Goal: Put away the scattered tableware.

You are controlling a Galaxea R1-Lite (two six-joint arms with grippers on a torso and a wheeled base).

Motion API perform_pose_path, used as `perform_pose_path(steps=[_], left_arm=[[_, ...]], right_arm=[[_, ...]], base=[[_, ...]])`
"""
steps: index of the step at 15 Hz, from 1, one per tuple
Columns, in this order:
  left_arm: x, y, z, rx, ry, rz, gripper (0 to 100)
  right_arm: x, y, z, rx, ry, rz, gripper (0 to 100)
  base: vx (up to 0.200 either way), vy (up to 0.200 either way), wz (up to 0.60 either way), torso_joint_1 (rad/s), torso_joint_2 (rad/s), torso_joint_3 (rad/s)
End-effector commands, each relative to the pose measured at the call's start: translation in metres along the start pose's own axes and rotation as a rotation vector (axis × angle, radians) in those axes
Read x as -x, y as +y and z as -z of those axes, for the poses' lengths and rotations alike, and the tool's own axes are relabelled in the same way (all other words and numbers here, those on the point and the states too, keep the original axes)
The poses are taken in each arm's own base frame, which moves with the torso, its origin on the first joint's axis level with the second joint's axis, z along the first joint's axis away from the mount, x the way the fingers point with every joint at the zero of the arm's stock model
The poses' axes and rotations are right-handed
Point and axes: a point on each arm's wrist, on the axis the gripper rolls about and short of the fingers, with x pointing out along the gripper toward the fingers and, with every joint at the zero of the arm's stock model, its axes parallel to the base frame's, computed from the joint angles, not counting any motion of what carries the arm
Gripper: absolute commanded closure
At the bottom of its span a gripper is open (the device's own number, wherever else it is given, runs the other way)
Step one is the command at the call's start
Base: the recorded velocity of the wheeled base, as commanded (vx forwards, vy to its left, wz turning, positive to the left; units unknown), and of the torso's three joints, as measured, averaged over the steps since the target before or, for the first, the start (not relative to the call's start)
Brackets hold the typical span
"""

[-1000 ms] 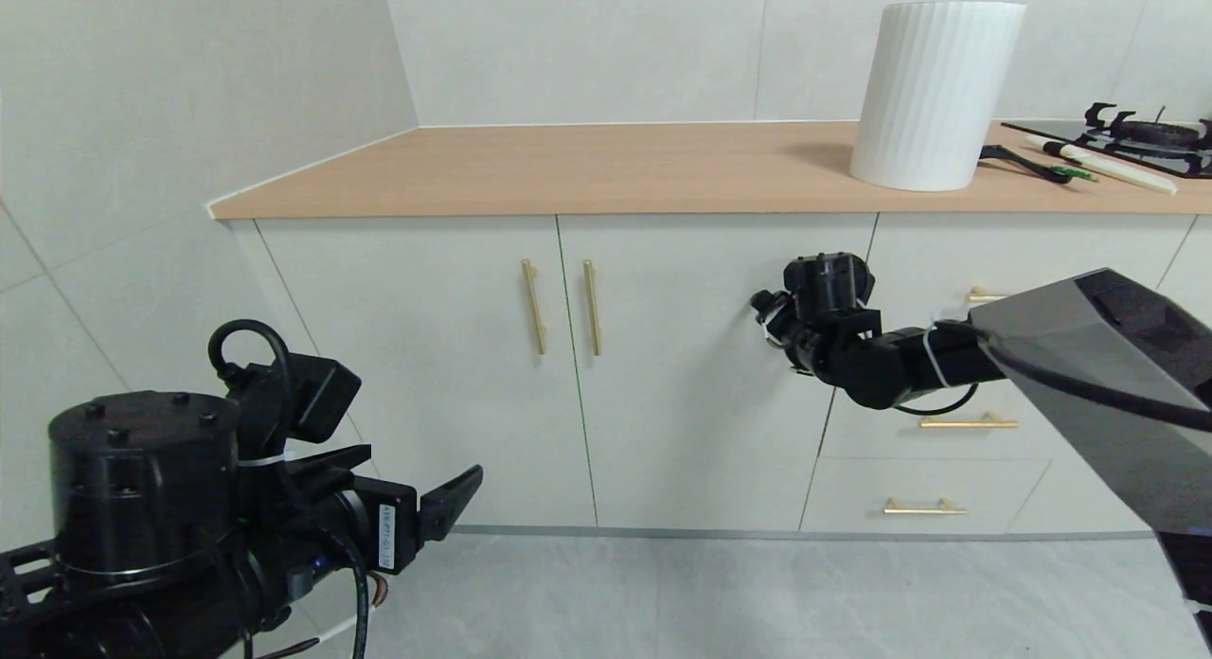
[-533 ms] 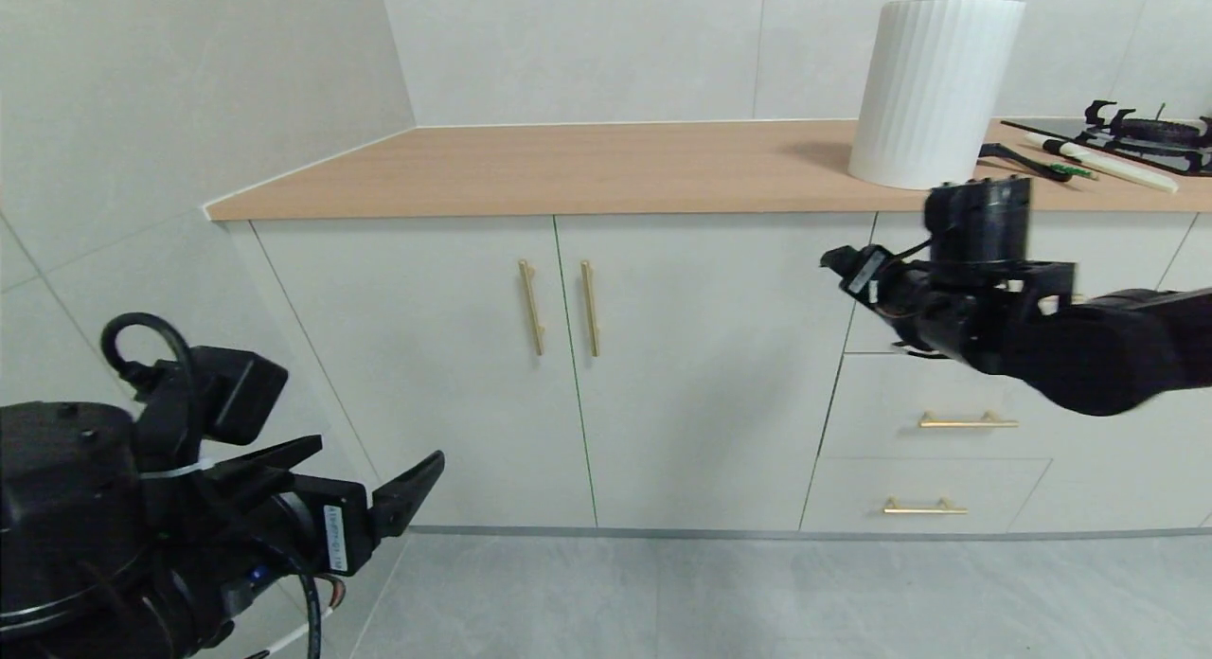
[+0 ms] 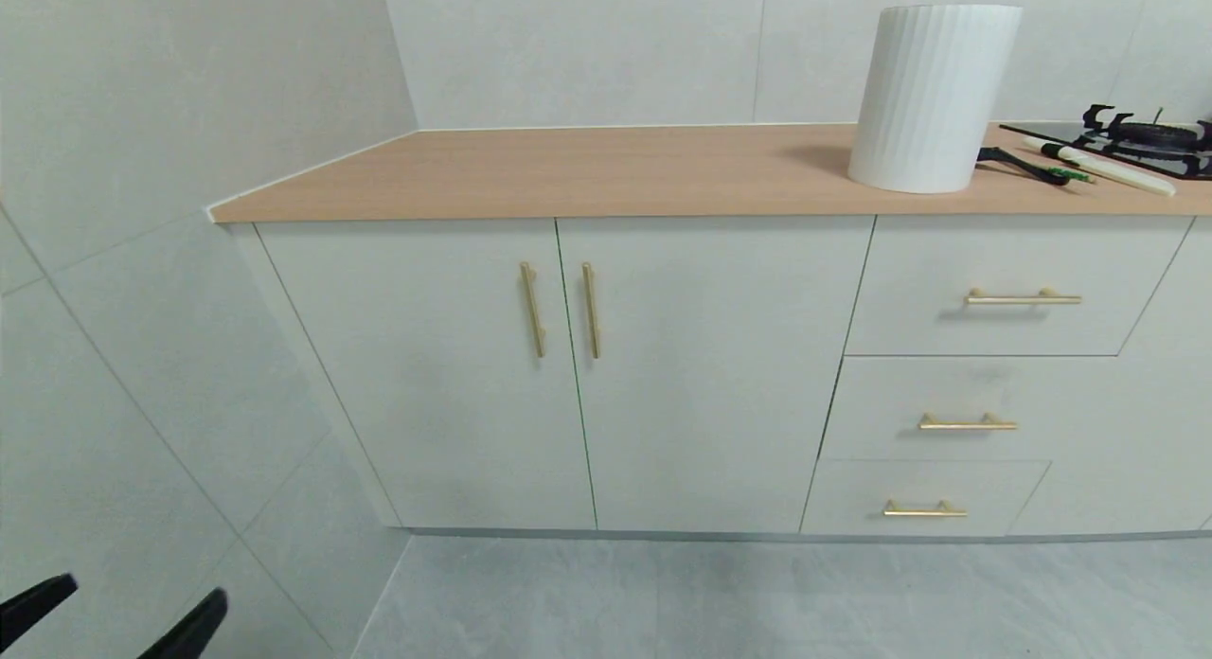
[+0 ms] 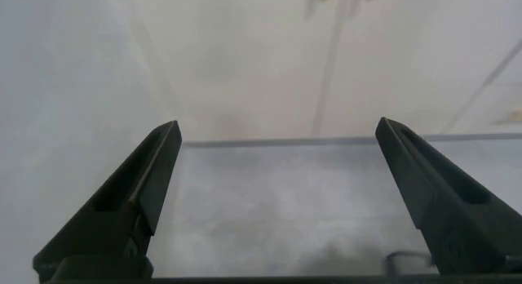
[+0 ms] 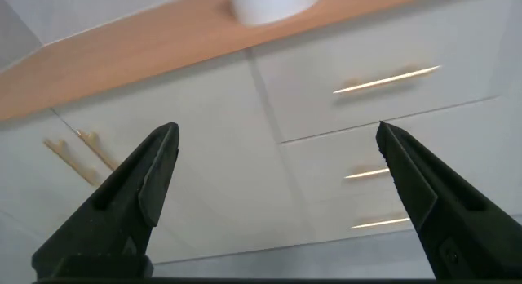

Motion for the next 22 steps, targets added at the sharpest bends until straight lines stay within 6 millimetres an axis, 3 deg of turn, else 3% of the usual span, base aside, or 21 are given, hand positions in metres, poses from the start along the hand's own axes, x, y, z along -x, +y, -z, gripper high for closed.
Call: perform_pose_path(steps=[1, 4, 9, 13, 15, 16, 19, 22], left_arm=[[0.048, 0.020, 0.031, 0.009, -0.115, -0.117, 0], [0.058, 0.021, 0.039, 0.035, -0.169, -0.185, 0], [0.063, 0.017, 0.056, 0.058, -0.209, -0.320, 0], [0.057, 0.015, 0.080, -0.005, -0.205, -0.340, 0], [0.056, 0.014, 0.079, -0.003, -0.225, -0.285, 0], [0.055, 0.011, 0.079, -0.016, -0.232, -0.166, 0], [0.053, 0.008, 0.083, -0.036, -0.219, -0.008, 0], [0.053, 0.007, 0.083, -0.031, -0.222, 0.012, 0]], right_arm=[[0.104, -0.047, 0.027, 0.093, -0.149, 0.098, 0], [0.131, -0.057, 0.050, 0.097, -0.175, 0.146, 0], [0.147, -0.061, 0.089, 0.116, -0.237, 0.267, 0], [0.135, -0.068, 0.115, 0.106, -0.164, 0.328, 0], [0.129, -0.072, 0.134, 0.158, -0.090, 0.340, 0], [0.125, -0.075, 0.151, 0.228, -0.025, 0.327, 0], [0.124, -0.074, 0.157, 0.270, 0.032, 0.181, 0], [0.123, -0.071, 0.158, 0.262, 0.051, 0.038, 0]], base=[[0.000, 0.000, 0.00, 0.000, 0.00, 0.000], [0.000, 0.000, 0.00, 0.000, 0.00, 0.000], [0.000, 0.000, 0.00, 0.000, 0.00, 0.000], [0.000, 0.000, 0.00, 0.000, 0.00, 0.000], [0.000, 0.000, 0.00, 0.000, 0.00, 0.000], [0.000, 0.000, 0.00, 0.000, 0.00, 0.000], [0.000, 0.000, 0.00, 0.000, 0.00, 0.000], [0.000, 0.000, 0.00, 0.000, 0.00, 0.000]])
